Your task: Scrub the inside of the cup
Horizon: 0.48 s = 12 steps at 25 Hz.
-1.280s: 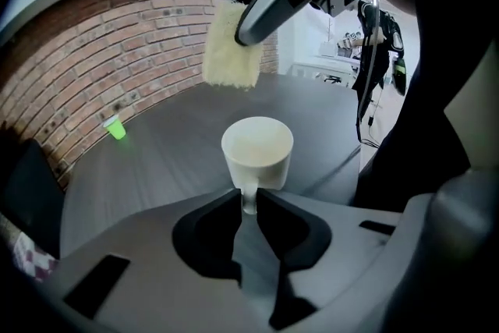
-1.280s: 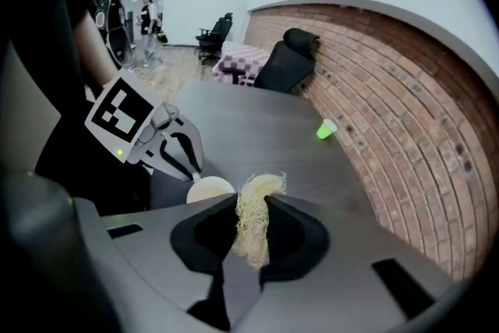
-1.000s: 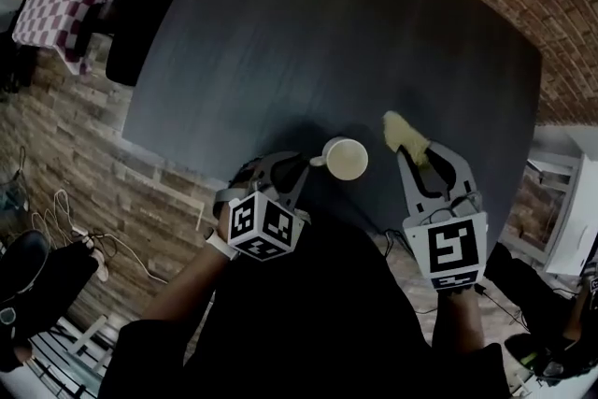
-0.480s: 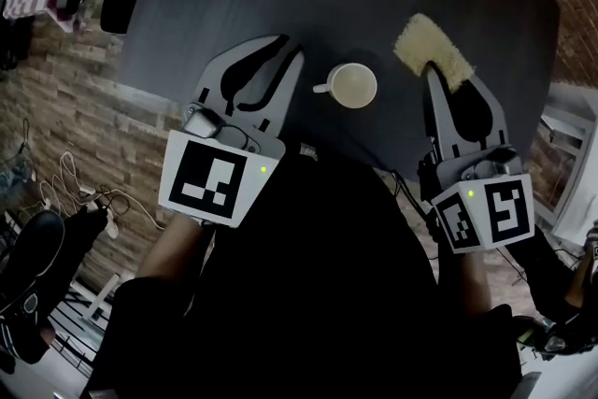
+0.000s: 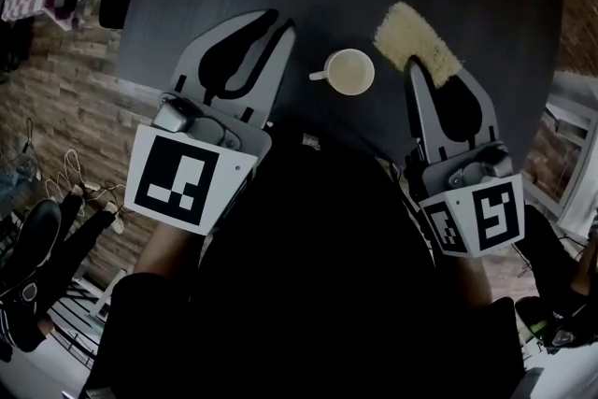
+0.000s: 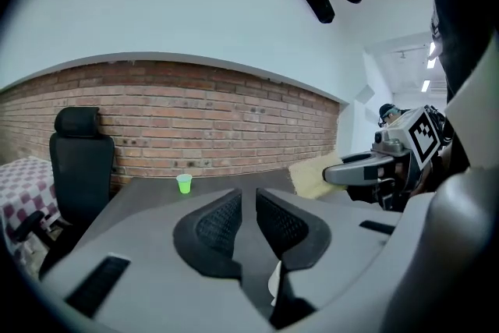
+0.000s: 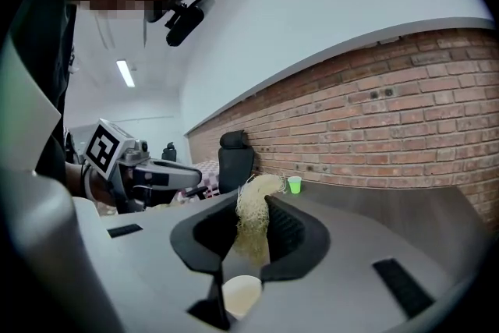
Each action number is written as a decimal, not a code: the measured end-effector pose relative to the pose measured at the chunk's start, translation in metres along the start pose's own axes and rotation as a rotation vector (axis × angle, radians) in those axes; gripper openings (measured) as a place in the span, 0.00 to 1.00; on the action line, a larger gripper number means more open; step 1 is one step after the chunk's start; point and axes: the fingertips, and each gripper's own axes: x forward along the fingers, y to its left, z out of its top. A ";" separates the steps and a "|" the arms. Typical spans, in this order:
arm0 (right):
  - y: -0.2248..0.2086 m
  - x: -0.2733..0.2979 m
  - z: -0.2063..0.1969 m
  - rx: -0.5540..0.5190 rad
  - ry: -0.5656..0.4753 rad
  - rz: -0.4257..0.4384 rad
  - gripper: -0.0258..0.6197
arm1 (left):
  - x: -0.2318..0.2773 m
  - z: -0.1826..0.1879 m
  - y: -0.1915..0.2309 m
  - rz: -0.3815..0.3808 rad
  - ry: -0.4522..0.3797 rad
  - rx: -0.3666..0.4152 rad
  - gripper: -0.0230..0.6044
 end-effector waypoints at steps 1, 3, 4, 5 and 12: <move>0.001 -0.001 -0.002 -0.002 0.003 0.008 0.17 | 0.000 0.000 -0.002 0.002 -0.001 0.002 0.14; 0.003 -0.003 -0.005 -0.004 0.010 0.019 0.17 | 0.001 0.001 -0.005 0.003 -0.001 0.006 0.14; 0.003 -0.003 -0.005 -0.004 0.011 0.022 0.17 | 0.001 0.001 -0.006 0.002 -0.001 0.008 0.14; 0.005 -0.003 -0.005 -0.005 0.012 0.025 0.17 | 0.001 0.001 -0.006 0.001 -0.001 0.009 0.14; 0.012 0.000 -0.004 -0.030 0.014 0.046 0.17 | 0.000 -0.004 -0.006 -0.005 0.013 0.003 0.14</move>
